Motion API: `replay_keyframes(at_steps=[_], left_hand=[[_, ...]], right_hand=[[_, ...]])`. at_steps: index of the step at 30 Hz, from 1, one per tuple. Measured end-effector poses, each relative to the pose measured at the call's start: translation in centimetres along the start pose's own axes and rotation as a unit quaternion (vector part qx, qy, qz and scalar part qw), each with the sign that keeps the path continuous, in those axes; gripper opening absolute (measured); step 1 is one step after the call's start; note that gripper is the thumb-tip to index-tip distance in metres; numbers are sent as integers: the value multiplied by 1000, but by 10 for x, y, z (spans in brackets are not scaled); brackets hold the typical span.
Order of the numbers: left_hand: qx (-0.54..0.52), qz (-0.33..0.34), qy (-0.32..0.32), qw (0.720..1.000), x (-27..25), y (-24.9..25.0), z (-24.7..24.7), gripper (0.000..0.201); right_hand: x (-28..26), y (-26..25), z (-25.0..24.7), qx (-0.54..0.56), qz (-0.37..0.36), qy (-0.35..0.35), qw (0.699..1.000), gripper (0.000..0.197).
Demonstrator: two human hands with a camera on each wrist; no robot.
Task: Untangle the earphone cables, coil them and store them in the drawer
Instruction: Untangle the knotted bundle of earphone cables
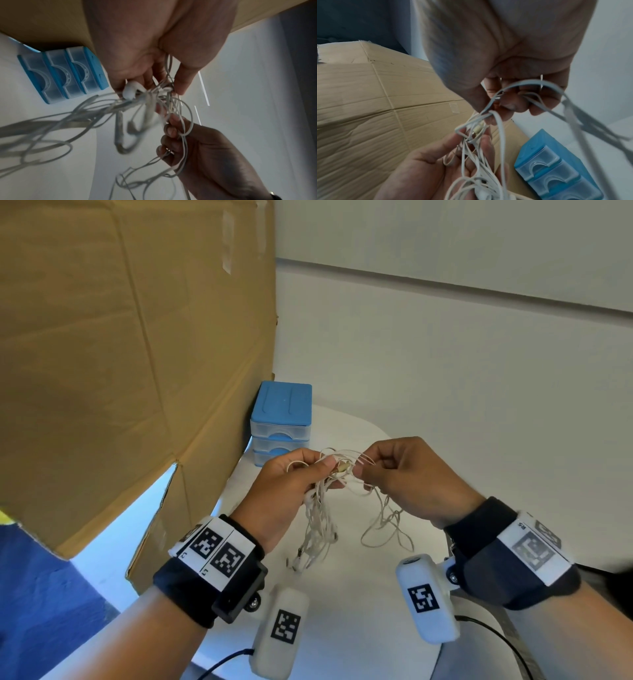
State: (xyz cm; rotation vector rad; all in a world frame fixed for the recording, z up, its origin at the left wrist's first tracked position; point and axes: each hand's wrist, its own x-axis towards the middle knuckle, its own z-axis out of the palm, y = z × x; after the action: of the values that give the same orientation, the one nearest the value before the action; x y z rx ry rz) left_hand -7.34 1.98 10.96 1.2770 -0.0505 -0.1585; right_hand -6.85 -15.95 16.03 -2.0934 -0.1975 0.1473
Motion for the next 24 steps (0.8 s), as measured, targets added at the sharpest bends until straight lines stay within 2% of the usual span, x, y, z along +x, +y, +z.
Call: replay_keyframes(at_steps=[2,6,9,16,22,24], left_hand=[[-19,-14,-33,999,-1,1,1,9],[-49,-32,-94,994,-6,4,0,33],[-56,-35,-114,991,-8,5,-1,37],[-55,-15,-70,996,-7,4,0,30],[-67,3,-31,997,-5,4,1,38],[-70,9,-11,997,-4,4,1,34]], right_hand=[[2,2,-1,19,9,17,1000,15],[5,5,-3,39,26,44,998,14],[5,6,-5,51,22,53,997,13],[-3,1,-6,105,-31,10,994,9],[-6,2,-6,128,-62,-20,990,9],[-9,2,-4,128,-68,-35,989,9]])
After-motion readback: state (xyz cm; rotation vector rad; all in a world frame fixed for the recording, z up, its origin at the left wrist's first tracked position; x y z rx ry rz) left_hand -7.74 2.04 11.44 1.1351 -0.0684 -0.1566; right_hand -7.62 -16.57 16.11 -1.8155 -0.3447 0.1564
